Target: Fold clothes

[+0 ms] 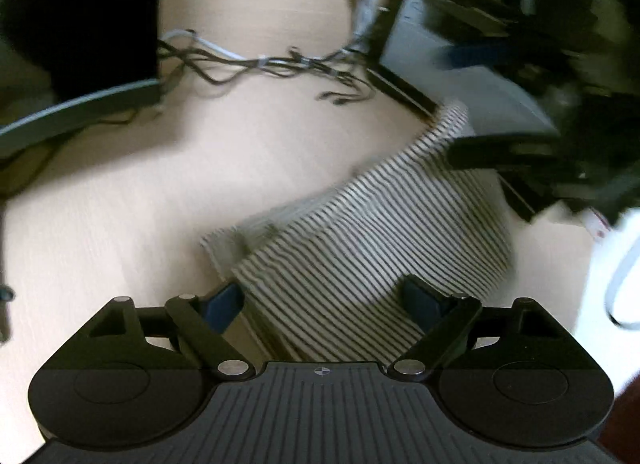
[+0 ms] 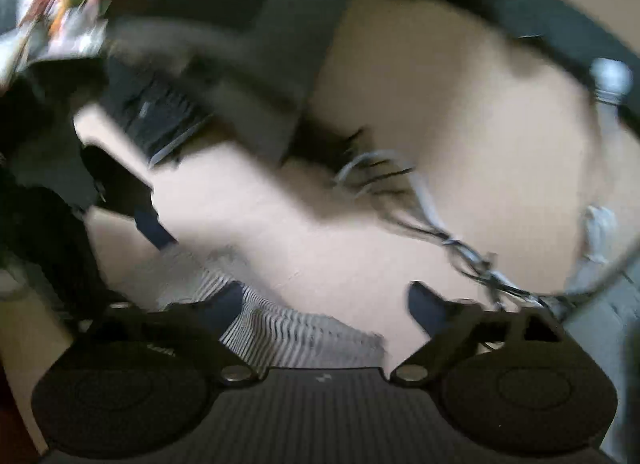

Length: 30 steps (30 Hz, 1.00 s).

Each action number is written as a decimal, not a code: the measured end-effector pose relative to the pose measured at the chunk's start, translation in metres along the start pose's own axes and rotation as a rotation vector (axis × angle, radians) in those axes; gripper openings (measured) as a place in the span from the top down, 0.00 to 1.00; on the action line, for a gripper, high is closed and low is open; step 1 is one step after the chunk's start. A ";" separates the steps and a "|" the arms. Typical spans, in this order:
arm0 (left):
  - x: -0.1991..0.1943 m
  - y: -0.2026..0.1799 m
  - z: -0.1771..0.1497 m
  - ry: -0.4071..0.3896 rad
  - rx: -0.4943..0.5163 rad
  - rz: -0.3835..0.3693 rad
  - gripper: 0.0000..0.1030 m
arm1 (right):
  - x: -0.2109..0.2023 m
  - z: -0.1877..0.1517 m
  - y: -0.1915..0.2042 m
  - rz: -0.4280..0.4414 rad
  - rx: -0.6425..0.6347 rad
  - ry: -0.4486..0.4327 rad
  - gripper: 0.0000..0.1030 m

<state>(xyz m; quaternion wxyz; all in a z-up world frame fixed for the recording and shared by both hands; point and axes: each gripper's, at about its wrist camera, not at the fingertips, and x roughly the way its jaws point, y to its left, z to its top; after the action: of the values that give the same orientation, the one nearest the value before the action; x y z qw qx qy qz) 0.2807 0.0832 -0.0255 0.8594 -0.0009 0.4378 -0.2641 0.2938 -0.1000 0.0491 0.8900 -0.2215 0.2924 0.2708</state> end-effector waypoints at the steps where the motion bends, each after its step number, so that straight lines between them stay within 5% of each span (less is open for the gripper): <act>1: 0.001 0.002 0.002 0.001 -0.007 0.017 0.12 | -0.011 -0.006 -0.005 -0.021 0.038 -0.019 0.00; 5: 0.002 0.006 0.009 0.000 -0.006 0.053 0.10 | -0.009 -0.036 -0.016 -0.177 0.217 0.004 0.00; 9: 0.008 0.002 0.013 0.009 0.019 0.076 0.08 | 0.037 -0.076 -0.015 -0.339 0.330 0.156 0.00; 16: 0.014 0.000 0.018 0.029 0.060 0.099 0.04 | 0.053 -0.084 -0.019 -0.351 0.413 0.154 0.00; 19: 0.013 -0.001 0.018 0.035 0.075 0.097 0.04 | 0.049 -0.081 -0.027 -0.284 0.532 0.157 0.00; 23: 0.014 0.001 0.018 0.035 0.076 0.089 0.03 | 0.008 -0.091 -0.037 -0.046 0.746 0.135 0.00; 28: 0.015 0.004 0.015 0.033 0.044 0.076 0.03 | 0.010 -0.127 -0.024 0.301 1.066 0.298 0.00; 30: 0.015 0.006 0.013 0.037 0.020 0.069 0.03 | 0.025 -0.135 -0.017 0.350 1.117 0.326 0.03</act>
<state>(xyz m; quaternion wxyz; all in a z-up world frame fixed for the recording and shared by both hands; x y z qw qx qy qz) 0.3002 0.0783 -0.0302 0.8598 0.0277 0.4506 -0.2385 0.2669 -0.1788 -0.0613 0.7574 0.2919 0.5551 0.1814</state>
